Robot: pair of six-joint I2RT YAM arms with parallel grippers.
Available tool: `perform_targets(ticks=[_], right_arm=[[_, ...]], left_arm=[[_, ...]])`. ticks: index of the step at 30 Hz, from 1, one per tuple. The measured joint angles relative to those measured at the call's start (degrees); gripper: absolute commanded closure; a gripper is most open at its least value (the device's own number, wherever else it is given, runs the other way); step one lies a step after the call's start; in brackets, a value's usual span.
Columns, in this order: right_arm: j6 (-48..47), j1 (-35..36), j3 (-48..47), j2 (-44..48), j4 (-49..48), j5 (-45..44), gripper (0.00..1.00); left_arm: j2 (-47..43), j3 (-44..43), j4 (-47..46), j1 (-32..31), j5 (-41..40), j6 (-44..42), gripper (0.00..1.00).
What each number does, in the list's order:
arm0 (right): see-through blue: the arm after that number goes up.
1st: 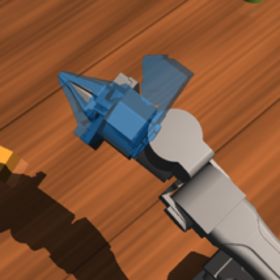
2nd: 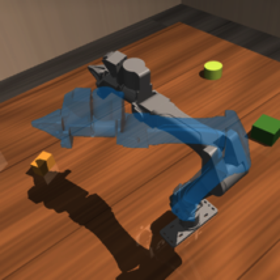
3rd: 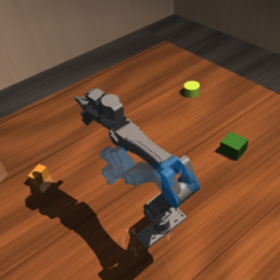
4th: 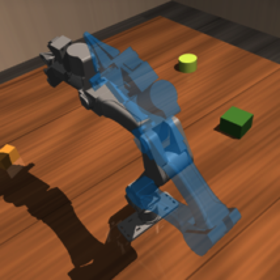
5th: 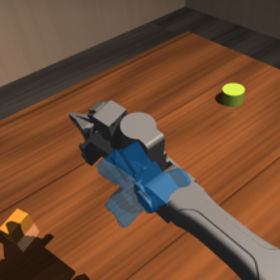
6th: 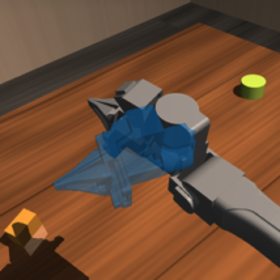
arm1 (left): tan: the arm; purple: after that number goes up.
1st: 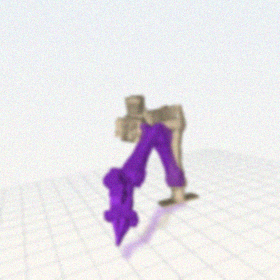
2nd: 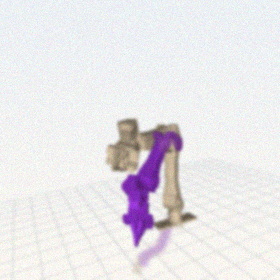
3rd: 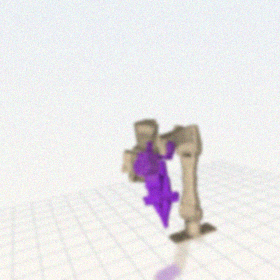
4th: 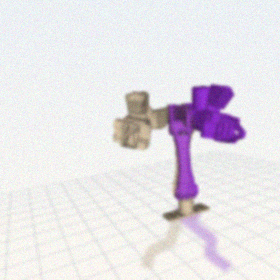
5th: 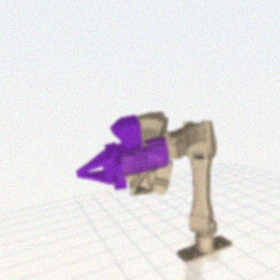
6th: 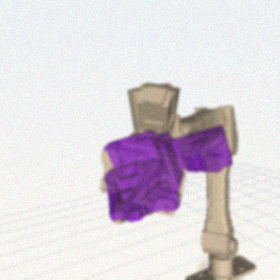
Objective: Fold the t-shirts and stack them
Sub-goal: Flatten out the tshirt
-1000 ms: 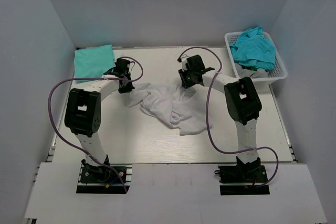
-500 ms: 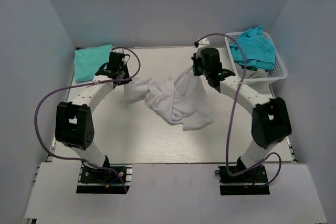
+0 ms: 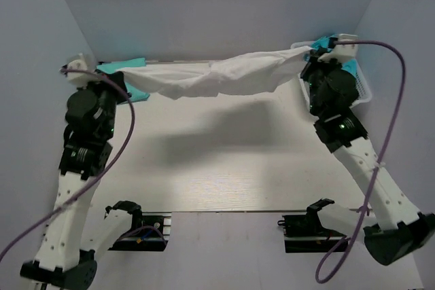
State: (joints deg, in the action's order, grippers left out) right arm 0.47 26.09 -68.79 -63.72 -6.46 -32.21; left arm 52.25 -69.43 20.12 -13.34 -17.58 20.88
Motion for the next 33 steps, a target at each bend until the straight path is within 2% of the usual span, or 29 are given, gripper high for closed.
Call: perform_targets(ticks=[7,14,19,25,33], right_arm=[[-4.33,-0.15,-1.31,12.02,-0.61,-7.32,1.00],[-5.92,-0.13,-2.80,16.98,0.44,-9.73,1.00],[-5.09,-0.09,-4.42,19.50,4.26,-8.61,1.00],[-1.60,-0.09,-7.69,24.09,13.35,-2.58,1.00],[3.78,-0.09,-8.70,28.63,17.68,2.80,1.00]], left_arm=[[-14.10,0.35,-0.87,0.04,-7.96,0.57,1.00],[-16.68,0.24,3.10,0.02,-12.37,1.95,1.00],[-17.75,-1.75,7.13,0.02,-10.95,2.78,1.00],[-23.06,-6.93,9.03,0.04,-5.60,3.13,1.00],[-25.20,-13.22,10.36,0.35,-1.88,4.02,1.00]])
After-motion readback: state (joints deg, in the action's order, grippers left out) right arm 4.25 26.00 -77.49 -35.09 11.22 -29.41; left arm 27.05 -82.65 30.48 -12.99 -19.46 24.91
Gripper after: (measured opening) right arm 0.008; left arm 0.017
